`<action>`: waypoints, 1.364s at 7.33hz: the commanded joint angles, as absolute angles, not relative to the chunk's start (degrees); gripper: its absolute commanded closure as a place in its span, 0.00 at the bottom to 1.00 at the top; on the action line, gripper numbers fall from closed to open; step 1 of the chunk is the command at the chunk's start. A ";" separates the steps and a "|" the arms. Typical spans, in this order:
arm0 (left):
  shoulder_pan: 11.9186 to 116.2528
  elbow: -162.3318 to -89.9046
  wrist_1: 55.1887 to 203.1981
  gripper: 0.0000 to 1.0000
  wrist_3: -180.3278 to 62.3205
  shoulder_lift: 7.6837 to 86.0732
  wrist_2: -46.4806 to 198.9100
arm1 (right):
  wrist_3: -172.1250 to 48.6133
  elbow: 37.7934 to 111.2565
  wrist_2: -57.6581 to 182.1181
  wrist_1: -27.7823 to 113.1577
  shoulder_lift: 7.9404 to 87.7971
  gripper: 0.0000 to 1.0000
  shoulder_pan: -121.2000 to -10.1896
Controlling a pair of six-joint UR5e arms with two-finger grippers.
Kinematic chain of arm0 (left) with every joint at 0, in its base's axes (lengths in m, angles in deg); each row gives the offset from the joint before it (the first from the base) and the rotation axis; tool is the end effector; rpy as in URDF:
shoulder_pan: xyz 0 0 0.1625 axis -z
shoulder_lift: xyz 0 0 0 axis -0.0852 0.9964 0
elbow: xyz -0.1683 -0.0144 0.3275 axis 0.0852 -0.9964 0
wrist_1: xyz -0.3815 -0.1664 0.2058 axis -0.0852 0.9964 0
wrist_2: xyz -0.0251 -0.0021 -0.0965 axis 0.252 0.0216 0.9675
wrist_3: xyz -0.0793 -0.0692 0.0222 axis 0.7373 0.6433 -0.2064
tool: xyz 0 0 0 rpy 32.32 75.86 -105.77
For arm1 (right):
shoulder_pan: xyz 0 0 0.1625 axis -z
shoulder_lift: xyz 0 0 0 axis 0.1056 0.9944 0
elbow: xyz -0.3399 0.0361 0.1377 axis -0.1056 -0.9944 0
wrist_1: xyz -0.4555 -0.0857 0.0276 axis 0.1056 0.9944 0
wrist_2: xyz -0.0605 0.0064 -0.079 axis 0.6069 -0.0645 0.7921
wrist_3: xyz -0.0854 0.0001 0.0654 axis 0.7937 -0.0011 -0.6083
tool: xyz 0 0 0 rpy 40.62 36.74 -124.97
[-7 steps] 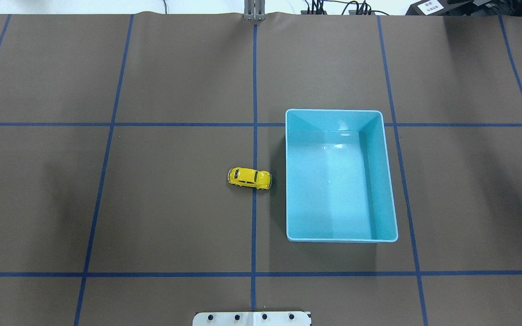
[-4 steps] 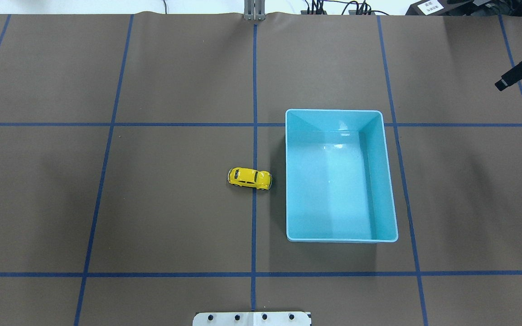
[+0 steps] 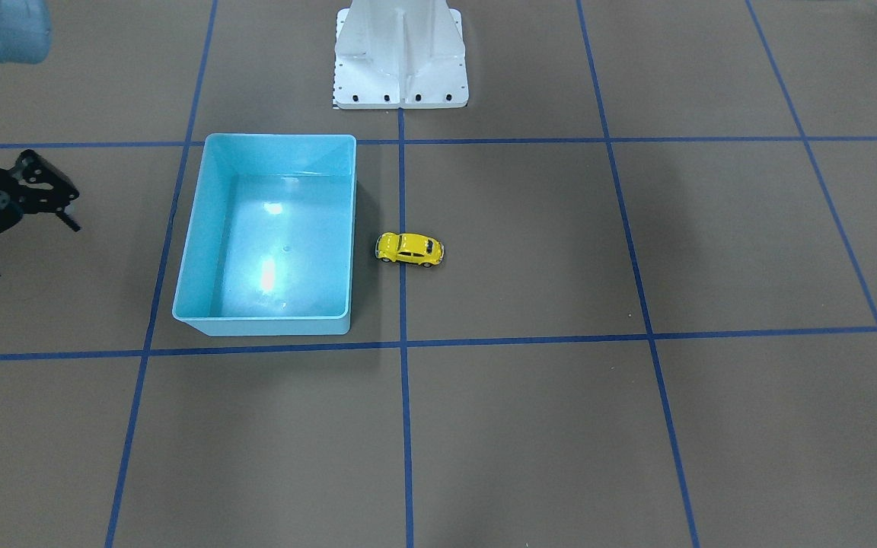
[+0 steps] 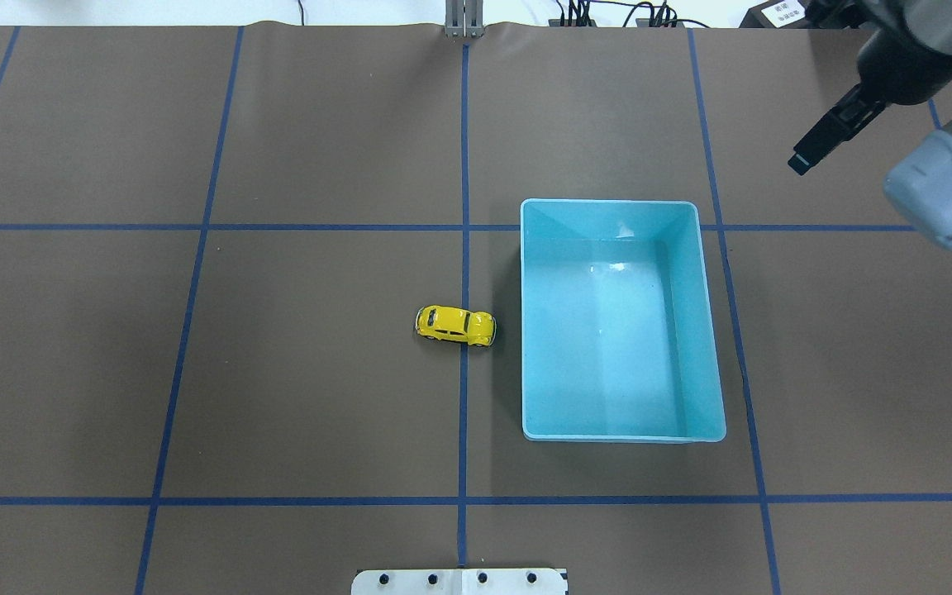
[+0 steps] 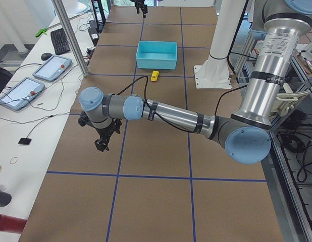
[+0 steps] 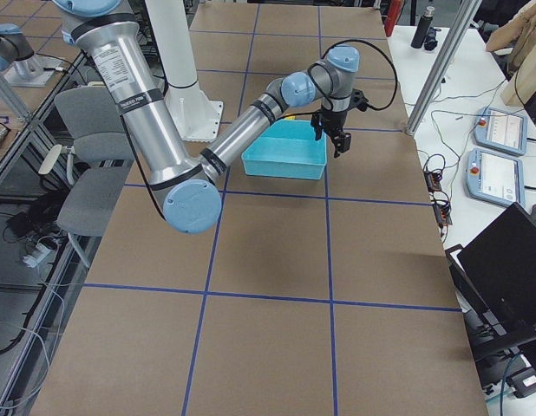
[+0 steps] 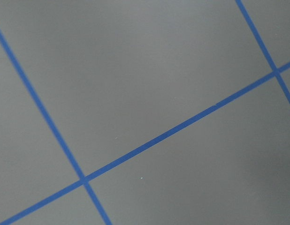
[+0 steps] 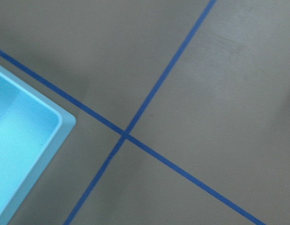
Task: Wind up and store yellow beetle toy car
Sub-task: 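Move the right gripper over the yellow car while the left arm withdraws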
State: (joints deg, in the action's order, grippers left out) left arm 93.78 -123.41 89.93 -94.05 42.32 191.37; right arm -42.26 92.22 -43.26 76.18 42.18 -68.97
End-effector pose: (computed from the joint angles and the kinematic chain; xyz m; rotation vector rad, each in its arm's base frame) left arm -0.0428 -0.6295 0.4894 0.1418 0.8071 0.3550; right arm -0.2113 -0.5588 0.2029 0.2983 -0.7509 -0.6507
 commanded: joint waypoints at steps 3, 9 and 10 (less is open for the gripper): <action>97.26 -119.26 87.88 0.00 -82.59 38.80 189.86 | -42.44 95.87 -38.50 84.75 32.06 0.00 -56.19; 96.91 -117.76 94.81 0.00 -71.39 35.38 189.86 | -41.75 77.06 -28.35 72.56 15.97 0.01 -38.16; 96.82 -117.77 95.44 0.00 -69.19 35.37 189.86 | -41.22 70.54 -27.78 70.03 14.29 0.01 -35.79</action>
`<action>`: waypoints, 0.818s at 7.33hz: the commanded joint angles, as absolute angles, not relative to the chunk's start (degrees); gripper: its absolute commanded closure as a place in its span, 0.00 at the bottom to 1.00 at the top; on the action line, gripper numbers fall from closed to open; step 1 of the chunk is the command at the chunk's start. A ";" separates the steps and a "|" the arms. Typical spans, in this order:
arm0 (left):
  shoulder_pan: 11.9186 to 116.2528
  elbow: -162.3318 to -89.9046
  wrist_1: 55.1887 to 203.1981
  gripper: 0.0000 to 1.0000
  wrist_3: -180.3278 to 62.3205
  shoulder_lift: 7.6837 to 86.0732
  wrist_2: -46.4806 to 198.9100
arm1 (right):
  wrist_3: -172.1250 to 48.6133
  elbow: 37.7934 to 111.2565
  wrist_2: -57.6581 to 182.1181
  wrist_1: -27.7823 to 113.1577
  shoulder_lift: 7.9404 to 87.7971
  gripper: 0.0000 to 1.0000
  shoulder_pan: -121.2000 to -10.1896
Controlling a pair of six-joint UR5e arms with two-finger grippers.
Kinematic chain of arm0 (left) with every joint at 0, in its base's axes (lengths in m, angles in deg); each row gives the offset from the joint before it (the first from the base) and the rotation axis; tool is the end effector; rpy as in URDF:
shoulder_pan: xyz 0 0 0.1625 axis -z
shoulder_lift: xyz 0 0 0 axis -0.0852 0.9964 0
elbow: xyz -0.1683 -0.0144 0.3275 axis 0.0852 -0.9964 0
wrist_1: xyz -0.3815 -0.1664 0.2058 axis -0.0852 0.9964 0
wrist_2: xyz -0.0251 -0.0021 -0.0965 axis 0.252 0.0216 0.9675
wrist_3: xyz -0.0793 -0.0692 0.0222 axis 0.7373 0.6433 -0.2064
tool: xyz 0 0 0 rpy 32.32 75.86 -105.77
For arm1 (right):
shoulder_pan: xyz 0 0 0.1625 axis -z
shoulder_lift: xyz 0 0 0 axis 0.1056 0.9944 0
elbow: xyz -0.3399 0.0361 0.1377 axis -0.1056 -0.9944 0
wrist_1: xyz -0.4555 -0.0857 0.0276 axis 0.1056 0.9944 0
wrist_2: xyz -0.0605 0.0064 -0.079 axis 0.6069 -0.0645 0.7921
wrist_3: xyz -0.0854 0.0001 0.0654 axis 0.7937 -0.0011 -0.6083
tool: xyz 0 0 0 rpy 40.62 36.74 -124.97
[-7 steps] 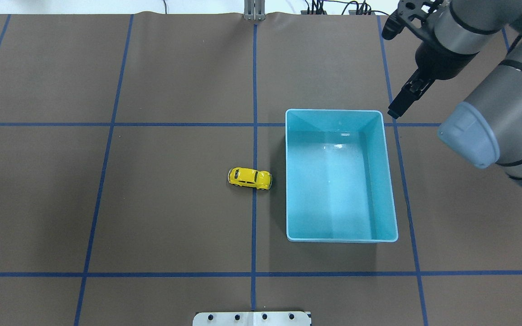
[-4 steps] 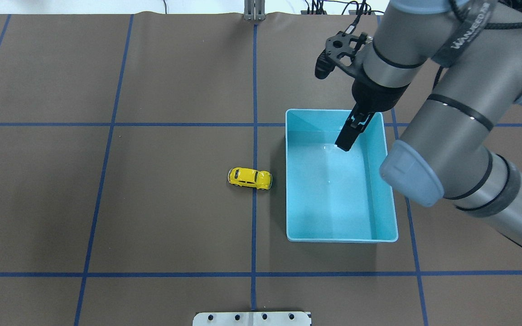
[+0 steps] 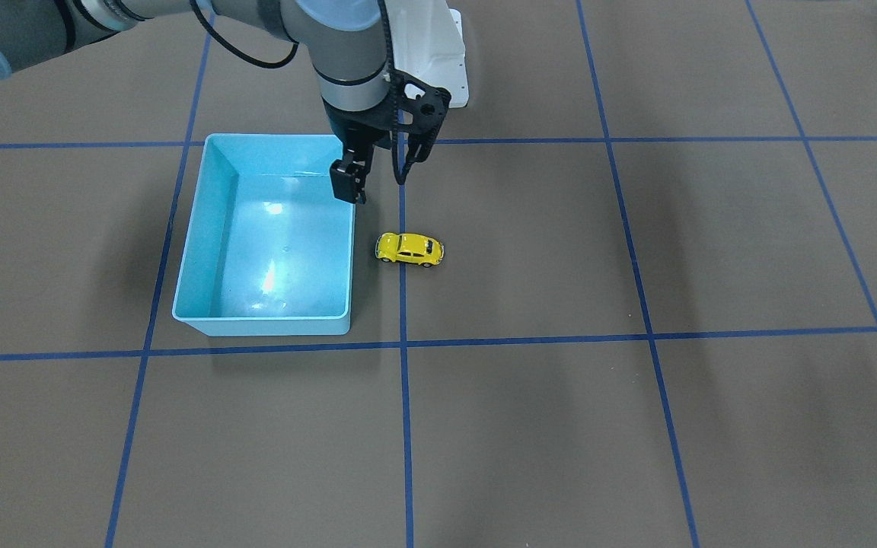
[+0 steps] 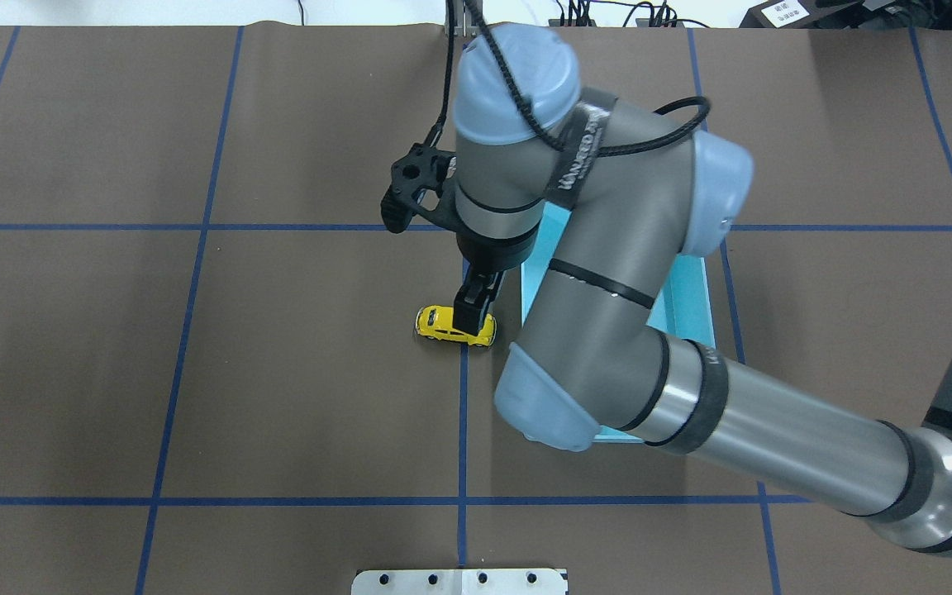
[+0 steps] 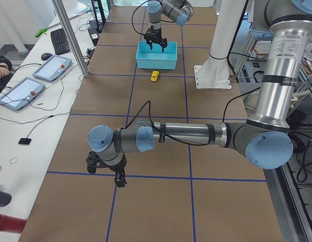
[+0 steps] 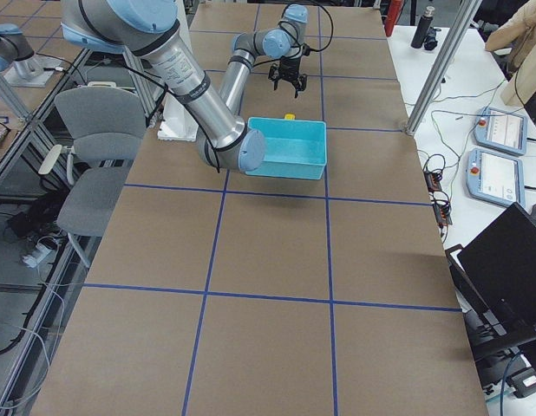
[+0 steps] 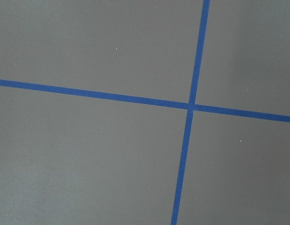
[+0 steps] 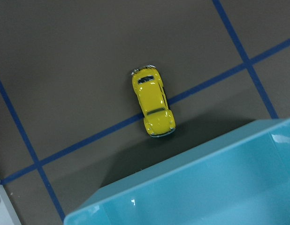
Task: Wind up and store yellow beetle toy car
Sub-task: 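Move the right gripper over the yellow car while the left arm withdraws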
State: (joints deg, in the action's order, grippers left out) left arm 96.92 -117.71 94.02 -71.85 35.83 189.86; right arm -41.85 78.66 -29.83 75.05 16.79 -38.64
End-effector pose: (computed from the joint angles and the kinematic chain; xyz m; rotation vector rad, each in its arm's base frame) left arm -0.0778 -0.5856 0.6070 -0.1279 0.7878 -0.1184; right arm -0.5089 -0.4293 0.0270 0.4336 -0.7215 -1.1520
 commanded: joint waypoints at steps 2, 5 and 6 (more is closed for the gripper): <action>96.47 -117.77 95.36 0.00 -69.08 35.28 189.77 | -41.47 66.87 -23.92 70.00 11.28 0.01 -33.41; 96.47 -119.16 95.44 0.00 -69.08 33.27 189.77 | -41.47 61.11 -19.08 59.09 13.30 0.01 -32.43; 96.47 -119.26 95.44 0.00 -68.99 33.00 189.77 | -41.21 60.55 -18.90 58.58 14.26 0.01 -32.08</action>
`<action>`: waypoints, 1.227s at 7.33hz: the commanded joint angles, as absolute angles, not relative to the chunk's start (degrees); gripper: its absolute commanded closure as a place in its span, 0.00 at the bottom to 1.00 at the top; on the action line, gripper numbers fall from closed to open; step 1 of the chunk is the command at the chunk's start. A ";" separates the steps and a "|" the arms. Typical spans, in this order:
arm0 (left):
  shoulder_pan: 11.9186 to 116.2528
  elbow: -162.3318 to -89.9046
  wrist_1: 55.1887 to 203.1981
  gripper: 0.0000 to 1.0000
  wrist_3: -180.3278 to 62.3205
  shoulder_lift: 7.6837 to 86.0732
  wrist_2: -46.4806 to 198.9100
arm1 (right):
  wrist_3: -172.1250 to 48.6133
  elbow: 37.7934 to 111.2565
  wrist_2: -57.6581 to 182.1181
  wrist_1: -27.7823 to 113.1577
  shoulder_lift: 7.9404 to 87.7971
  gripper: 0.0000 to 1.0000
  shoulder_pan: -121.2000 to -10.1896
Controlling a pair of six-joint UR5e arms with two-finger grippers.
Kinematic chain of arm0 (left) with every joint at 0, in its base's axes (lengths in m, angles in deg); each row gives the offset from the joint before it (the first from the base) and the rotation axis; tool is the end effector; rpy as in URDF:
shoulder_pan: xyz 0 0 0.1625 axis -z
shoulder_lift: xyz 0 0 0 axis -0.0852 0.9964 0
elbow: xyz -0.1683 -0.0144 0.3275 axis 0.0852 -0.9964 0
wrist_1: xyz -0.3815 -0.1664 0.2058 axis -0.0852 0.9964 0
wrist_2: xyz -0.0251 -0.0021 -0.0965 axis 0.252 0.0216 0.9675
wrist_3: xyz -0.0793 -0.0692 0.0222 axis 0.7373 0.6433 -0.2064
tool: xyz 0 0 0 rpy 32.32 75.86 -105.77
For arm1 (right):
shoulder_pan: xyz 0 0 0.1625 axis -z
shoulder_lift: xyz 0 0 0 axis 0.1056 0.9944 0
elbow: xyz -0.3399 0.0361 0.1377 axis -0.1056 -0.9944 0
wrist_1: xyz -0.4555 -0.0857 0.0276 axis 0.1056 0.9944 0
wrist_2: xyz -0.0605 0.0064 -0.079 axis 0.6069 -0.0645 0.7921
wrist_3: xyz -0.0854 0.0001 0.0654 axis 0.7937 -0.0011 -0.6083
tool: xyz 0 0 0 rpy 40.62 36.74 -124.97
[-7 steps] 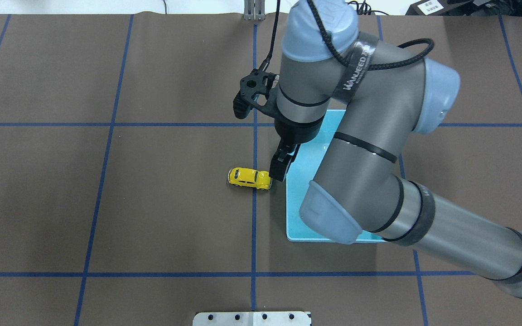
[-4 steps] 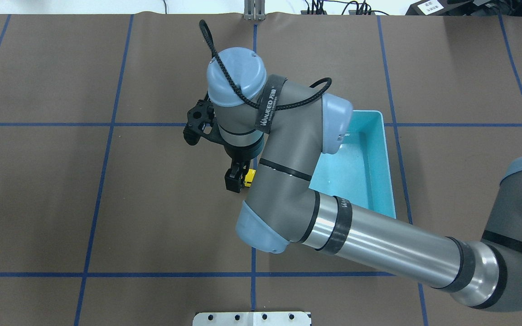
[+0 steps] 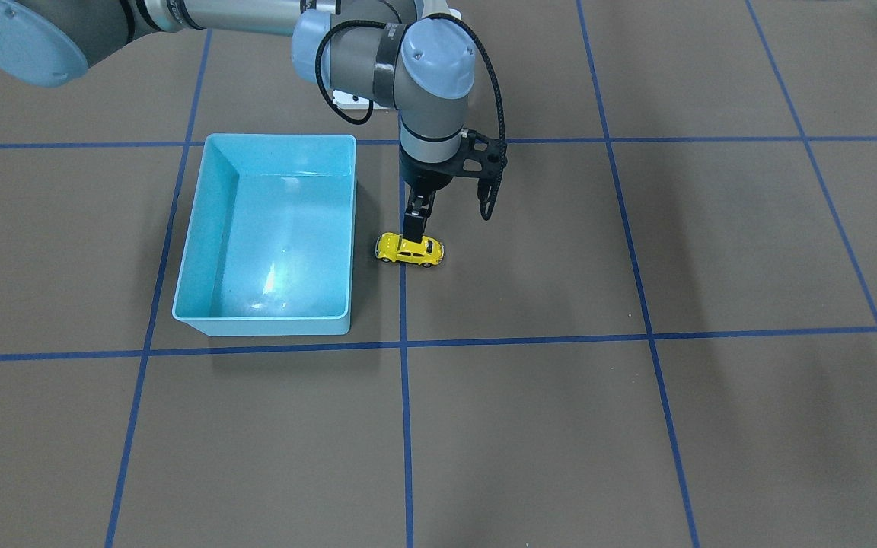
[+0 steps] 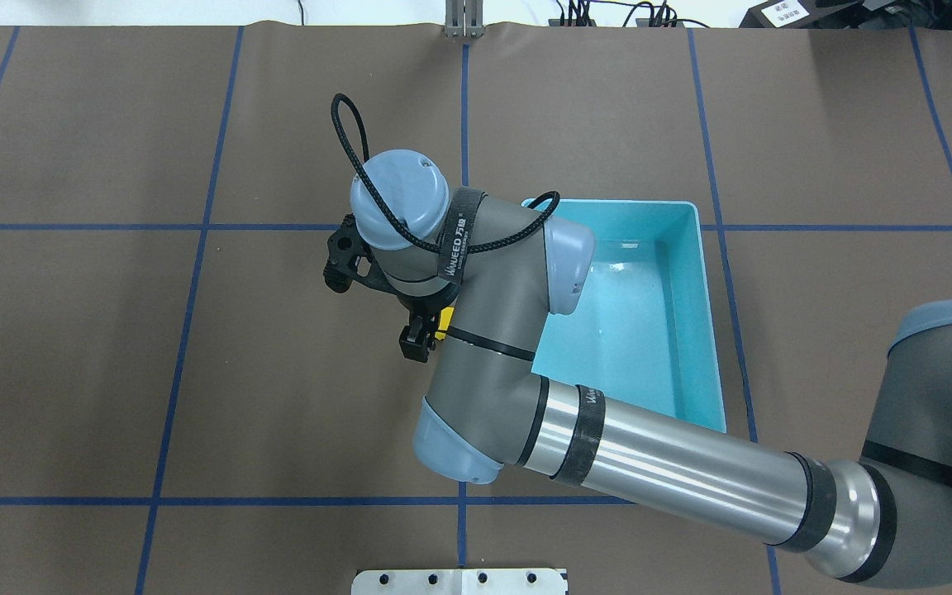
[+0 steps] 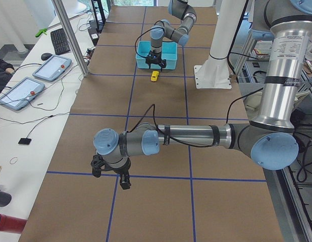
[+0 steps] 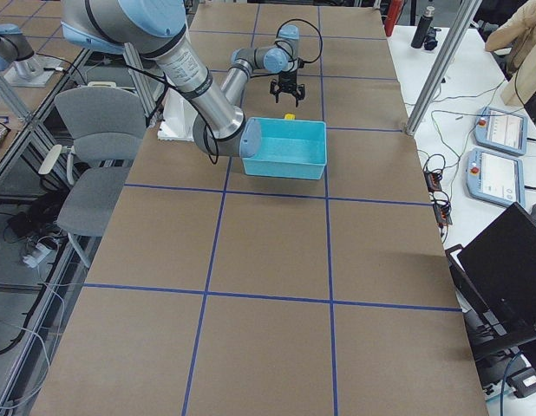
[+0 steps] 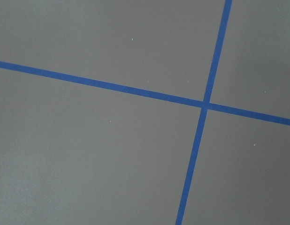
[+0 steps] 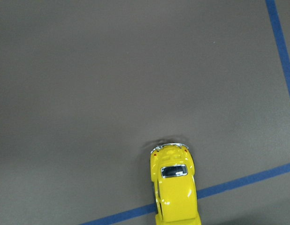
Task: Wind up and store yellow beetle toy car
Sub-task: 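Grasp the yellow car with the right gripper and lift it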
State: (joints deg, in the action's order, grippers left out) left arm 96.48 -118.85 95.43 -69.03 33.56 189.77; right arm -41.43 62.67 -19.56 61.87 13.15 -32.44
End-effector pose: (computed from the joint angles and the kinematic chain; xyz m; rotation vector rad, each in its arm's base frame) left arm -0.0730 -0.5722 0.6174 -0.1457 0.7829 -0.1557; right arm -0.6284 -0.4298 0.0701 0.5110 -0.5991 -1.2105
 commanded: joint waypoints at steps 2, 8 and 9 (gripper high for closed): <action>96.56 -119.78 95.44 0.00 -68.99 32.39 189.77 | -40.86 60.46 -18.64 58.49 14.62 0.01 -31.81; 96.47 -122.51 98.61 0.00 -69.08 29.48 189.77 | -41.56 57.29 -18.28 54.62 15.41 0.25 -31.82; 96.39 -122.43 98.61 0.00 -69.16 29.48 189.77 | -41.65 57.38 -18.28 54.54 15.59 0.68 -31.90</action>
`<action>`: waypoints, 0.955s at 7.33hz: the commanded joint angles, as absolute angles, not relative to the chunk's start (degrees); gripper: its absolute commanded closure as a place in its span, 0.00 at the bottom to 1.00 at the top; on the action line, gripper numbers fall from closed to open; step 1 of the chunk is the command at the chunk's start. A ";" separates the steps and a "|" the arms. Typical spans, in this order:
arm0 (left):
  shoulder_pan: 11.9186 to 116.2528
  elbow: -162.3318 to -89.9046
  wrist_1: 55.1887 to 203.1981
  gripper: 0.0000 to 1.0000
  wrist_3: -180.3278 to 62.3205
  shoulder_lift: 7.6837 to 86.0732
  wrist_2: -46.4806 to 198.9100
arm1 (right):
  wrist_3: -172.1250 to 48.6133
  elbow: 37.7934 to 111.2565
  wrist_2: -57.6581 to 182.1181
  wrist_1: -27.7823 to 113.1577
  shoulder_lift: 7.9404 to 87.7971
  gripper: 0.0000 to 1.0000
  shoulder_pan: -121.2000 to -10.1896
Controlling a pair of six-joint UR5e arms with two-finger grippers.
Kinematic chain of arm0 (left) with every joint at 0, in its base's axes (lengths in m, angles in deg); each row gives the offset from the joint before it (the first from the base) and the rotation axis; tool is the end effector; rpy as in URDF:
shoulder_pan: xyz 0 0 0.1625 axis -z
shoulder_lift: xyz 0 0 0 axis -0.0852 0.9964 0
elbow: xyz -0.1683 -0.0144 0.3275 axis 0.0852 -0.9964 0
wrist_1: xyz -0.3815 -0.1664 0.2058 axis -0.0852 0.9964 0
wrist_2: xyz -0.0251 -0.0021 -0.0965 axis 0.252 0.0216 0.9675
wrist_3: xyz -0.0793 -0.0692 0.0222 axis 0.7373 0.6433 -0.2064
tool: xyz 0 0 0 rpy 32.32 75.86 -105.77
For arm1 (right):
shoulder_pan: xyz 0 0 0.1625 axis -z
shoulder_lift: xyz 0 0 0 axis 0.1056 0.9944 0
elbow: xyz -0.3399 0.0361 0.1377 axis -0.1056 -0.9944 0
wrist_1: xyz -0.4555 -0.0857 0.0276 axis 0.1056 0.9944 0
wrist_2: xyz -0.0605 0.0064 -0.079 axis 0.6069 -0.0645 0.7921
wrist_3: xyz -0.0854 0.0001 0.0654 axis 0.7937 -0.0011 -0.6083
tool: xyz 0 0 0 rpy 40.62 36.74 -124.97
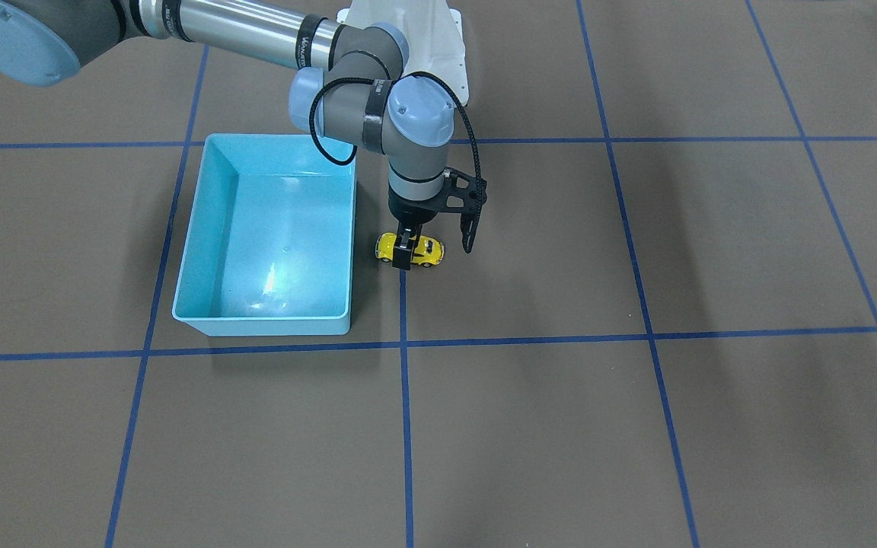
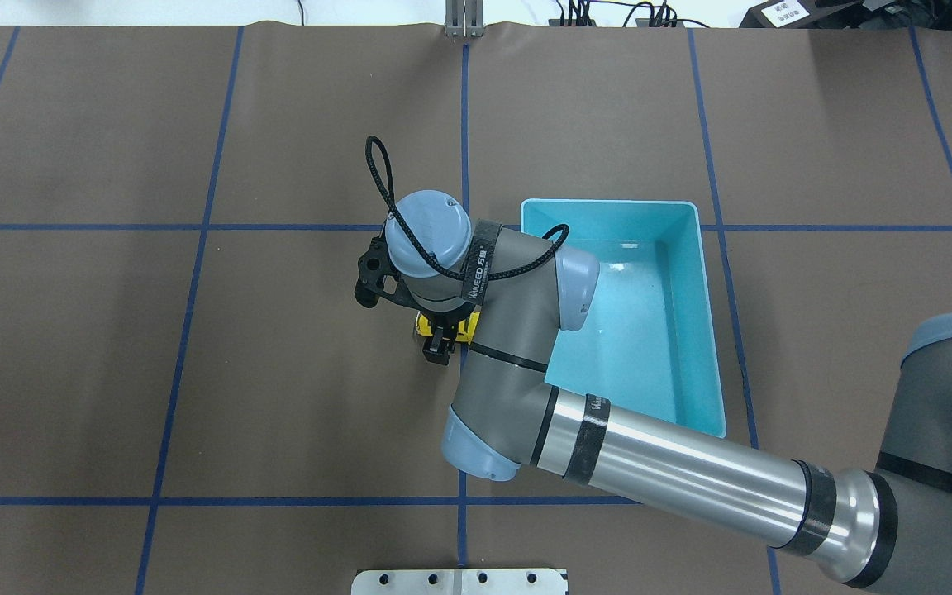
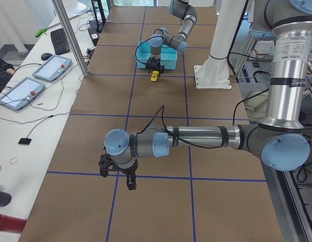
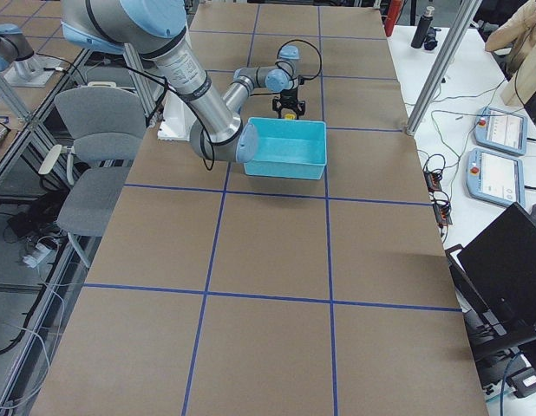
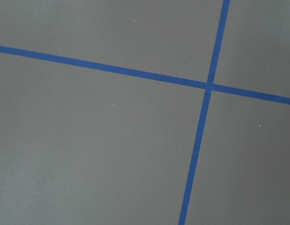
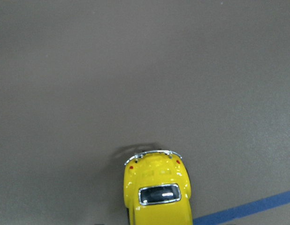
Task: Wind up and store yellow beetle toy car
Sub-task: 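Grasp the yellow car with the right gripper and lift it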
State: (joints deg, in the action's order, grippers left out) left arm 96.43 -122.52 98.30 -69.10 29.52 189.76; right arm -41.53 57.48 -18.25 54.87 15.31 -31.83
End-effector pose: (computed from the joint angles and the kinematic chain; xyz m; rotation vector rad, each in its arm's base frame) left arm -0.0719 -0.5501 0.6182 -0.1042 0.7843 -0.1366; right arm -0.6593 -0.4385 0.1248 0.5141 -0.5793 -1.2122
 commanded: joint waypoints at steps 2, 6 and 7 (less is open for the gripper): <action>96.47 -122.43 98.61 0.00 -69.43 29.48 189.77 | -42.09 58.25 -19.59 55.23 14.98 1.00 -31.90; 96.47 -122.86 98.61 0.00 -69.17 28.60 189.77 | -44.29 76.90 -27.82 78.68 12.04 1.00 -36.35; 96.47 -122.86 98.61 0.00 -69.08 28.60 189.94 | -43.33 88.99 -29.17 81.05 21.38 1.00 -39.08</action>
State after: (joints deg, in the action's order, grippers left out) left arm 96.47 -122.81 98.61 -69.22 28.67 189.78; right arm -44.05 75.92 -26.32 76.83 12.97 -35.69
